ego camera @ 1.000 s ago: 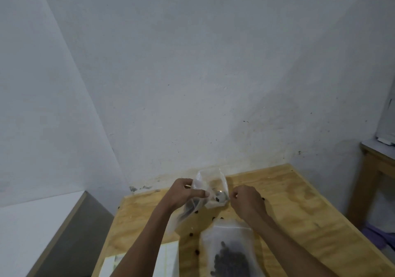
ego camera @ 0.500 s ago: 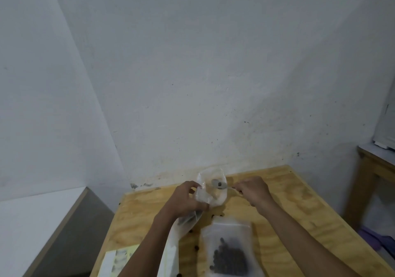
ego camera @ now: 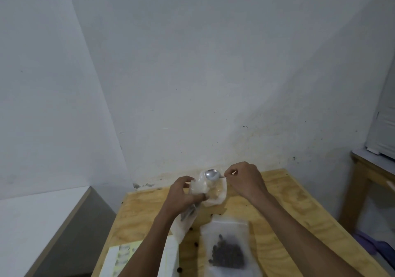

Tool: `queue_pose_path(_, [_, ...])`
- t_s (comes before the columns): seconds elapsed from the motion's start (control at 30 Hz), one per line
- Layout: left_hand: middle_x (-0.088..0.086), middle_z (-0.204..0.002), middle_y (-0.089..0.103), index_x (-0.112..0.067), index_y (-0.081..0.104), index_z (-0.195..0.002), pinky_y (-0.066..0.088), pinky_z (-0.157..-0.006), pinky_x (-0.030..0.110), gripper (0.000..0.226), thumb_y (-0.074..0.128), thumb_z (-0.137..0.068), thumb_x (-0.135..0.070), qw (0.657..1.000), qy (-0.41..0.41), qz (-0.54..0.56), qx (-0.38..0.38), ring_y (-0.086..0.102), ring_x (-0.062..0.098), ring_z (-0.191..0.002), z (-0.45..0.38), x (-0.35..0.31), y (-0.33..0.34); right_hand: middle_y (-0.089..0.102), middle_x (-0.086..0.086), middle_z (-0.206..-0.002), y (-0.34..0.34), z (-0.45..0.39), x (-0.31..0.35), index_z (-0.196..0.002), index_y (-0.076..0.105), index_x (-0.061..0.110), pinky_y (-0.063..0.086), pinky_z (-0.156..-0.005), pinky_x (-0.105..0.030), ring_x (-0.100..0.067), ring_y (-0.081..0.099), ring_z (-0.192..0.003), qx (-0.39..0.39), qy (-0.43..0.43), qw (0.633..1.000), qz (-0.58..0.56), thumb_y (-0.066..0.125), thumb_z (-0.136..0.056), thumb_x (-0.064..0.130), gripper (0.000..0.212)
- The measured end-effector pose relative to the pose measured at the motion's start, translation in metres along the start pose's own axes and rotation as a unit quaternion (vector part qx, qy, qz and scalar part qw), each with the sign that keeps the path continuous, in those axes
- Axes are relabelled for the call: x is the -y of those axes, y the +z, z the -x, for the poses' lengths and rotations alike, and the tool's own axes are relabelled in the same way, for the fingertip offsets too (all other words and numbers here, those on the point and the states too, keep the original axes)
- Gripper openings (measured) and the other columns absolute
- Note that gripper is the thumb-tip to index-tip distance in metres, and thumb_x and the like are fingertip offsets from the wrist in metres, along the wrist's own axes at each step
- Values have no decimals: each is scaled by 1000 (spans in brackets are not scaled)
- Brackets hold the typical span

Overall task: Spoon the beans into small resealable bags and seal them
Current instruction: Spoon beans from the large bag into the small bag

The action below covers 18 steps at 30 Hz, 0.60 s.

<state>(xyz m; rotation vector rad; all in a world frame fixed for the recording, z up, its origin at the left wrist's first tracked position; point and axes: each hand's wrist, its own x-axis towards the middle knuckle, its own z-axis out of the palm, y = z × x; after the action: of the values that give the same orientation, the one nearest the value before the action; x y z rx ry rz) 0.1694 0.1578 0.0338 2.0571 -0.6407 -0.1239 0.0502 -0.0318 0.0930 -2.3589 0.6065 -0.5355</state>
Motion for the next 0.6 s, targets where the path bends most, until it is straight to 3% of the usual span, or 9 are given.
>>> queue_pose_path(0.17, [-9, -114, 71, -30, 67, -115, 57, -88, 36, 75, 86, -52, -65, 993, -15, 95, -71, 66, 13, -111, -1, 12, -19, 71, 10, -75, 5, 0, -17, -80, 79, 25, 58, -60, -30, -13, 68, -67, -9, 55, 998, 9, 60, -91, 14, 24])
queue_pose_path(0.33, [-7, -113, 71, -27, 65, -114, 52, -80, 25, 76, 84, -51, -64, 988, -4, 127, -82, 66, 10, -109, -1, 6, -26, 73, 0, -71, 21, 5, -48, -70, 77, 18, 47, -53, -27, -22, 69, -65, -46, 126, 990, -32, 63, -86, 17, 22])
queue_pose_path(0.4, [-7, -111, 71, -29, 64, -113, 52, -80, 26, 73, 85, -52, -64, 988, 0, 126, -84, 66, 10, -107, -2, 6, -24, 74, 4, -77, 24, 9, -57, -66, 72, 26, 48, -55, -27, -17, 64, -63, -66, 149, 985, -54, 64, -88, 20, 24])
queue_pose_path(0.47, [-6, -110, 71, -31, 64, -113, 54, -82, 29, 73, 86, -53, -64, 988, 1, 126, -84, 66, 11, -106, -3, 7, -22, 74, 1, -89, 26, 12, -62, -76, 73, 29, 47, -56, -27, -13, 58, -62, -69, 158, 983, -66, 67, -91, 23, 18])
queue_pose_path(0.6, [-6, -111, 70, -30, 62, -117, 54, -82, 29, 77, 83, -53, -66, 989, 7, 120, -81, 66, 12, -105, -3, 8, -17, 75, -1, -105, 33, 11, -71, -87, 78, 25, 41, -57, -27, -21, 59, -73, -87, 165, 980, -66, 67, -92, 26, 12])
